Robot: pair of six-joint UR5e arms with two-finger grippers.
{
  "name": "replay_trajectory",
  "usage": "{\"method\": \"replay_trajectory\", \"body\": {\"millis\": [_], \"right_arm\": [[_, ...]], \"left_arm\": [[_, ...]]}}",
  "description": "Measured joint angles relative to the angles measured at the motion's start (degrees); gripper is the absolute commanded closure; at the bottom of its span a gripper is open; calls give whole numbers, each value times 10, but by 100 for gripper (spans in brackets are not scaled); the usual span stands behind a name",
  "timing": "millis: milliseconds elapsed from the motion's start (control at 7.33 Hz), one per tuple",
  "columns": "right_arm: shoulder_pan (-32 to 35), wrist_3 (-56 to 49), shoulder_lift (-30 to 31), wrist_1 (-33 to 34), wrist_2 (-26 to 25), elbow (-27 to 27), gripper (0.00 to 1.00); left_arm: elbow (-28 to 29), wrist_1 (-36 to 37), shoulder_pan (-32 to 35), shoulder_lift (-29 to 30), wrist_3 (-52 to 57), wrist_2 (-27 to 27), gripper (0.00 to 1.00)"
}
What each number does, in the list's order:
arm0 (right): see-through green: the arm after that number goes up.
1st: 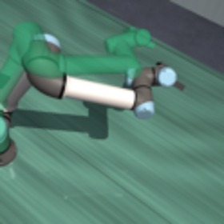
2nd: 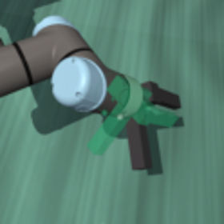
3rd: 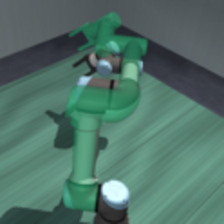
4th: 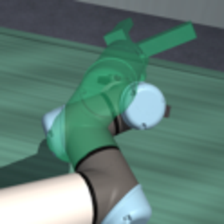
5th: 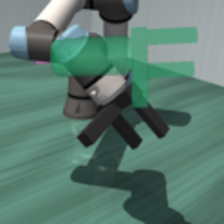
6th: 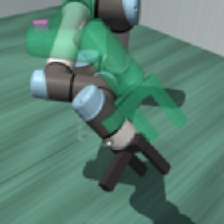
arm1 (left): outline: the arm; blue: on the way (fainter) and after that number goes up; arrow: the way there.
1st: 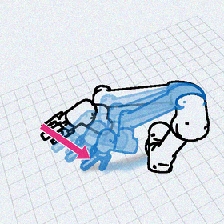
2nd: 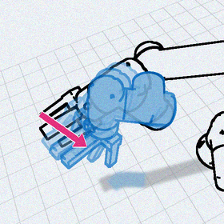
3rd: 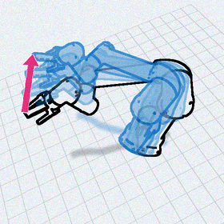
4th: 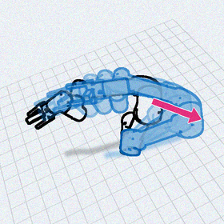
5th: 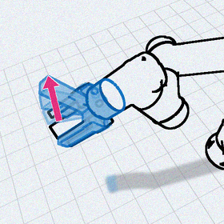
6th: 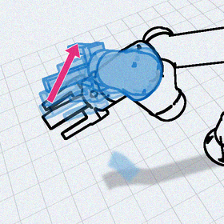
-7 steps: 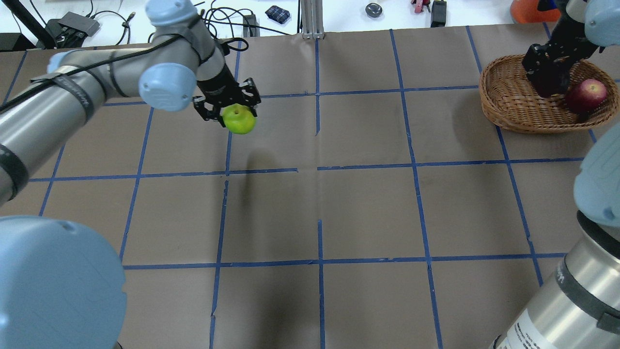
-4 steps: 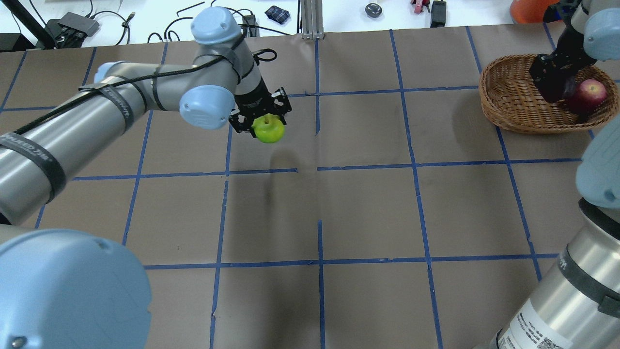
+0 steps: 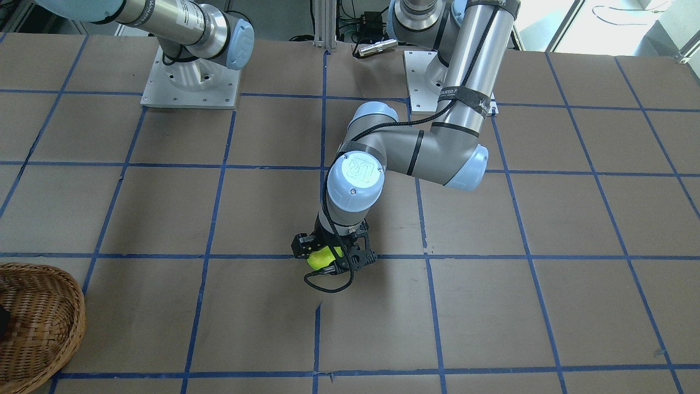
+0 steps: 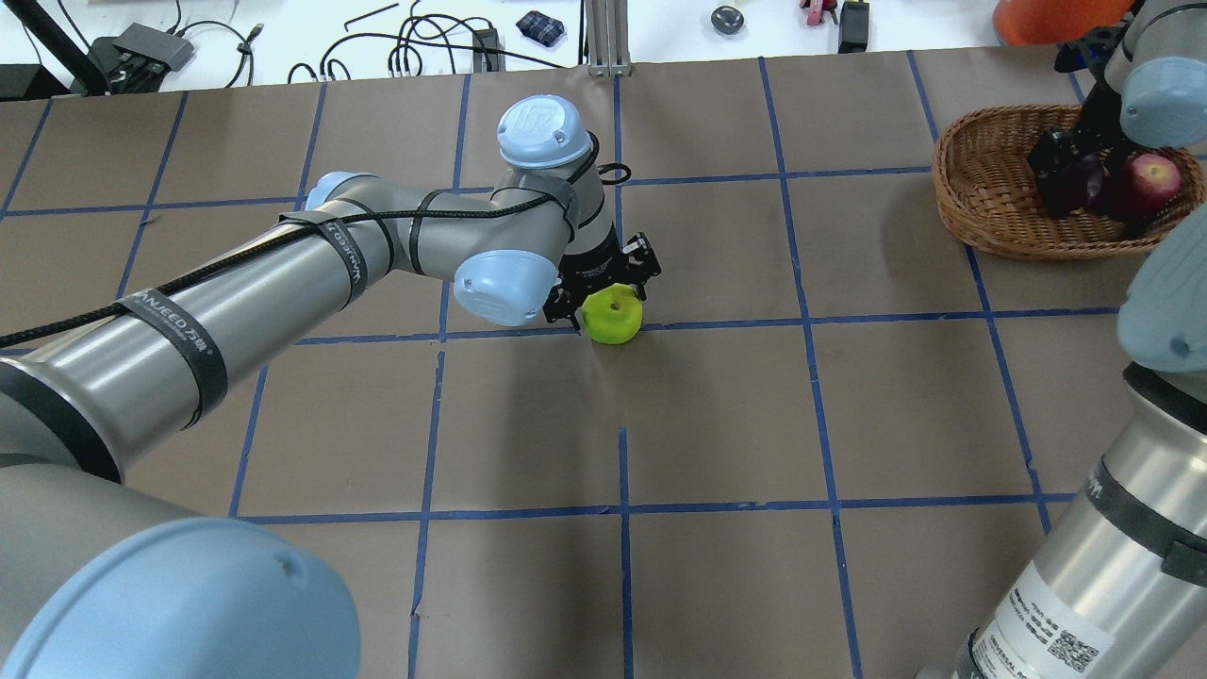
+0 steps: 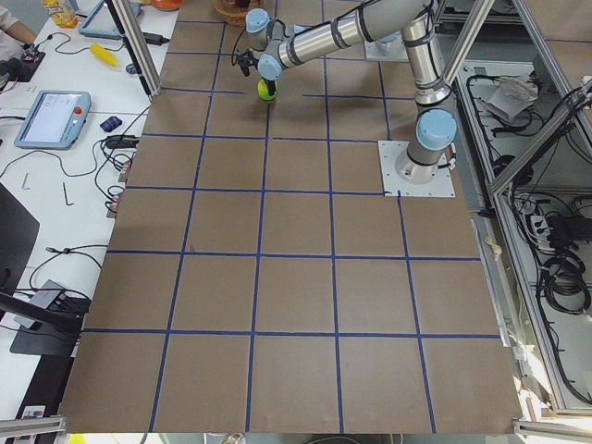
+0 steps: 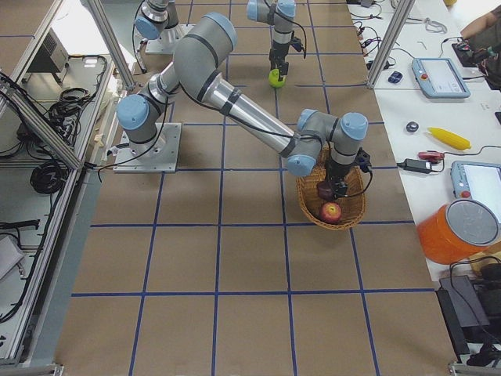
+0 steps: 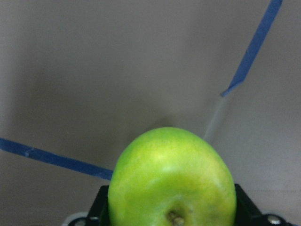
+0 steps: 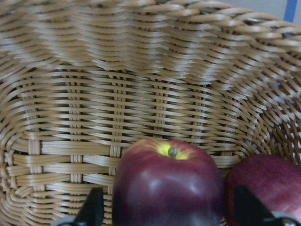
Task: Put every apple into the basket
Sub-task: 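Lower the green apple at the table center and open the left gripper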
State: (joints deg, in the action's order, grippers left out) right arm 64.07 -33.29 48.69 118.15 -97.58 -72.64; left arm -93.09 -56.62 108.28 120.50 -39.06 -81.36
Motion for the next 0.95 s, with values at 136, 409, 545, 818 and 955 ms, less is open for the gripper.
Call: {"method": "replay_trajectory", "body": {"millis": [136, 409, 545, 818, 955], "right_arm": [[0, 1, 8, -17, -3, 4, 0], [20, 16, 63, -87, 4, 9, 0], [51, 50, 93, -129, 15, 8, 0], [129, 146, 137, -204, 70, 3, 0], [168, 186, 147, -229, 94, 1, 0]], "left_arm": [[1, -4, 2, -13, 0, -1, 0], [6, -51, 0, -62, 11, -2, 0], [7, -98, -4, -99, 46, -3, 0], [5, -215, -23, -182, 141, -17, 0], [5, -270, -39, -225, 164, -38, 0]]}}
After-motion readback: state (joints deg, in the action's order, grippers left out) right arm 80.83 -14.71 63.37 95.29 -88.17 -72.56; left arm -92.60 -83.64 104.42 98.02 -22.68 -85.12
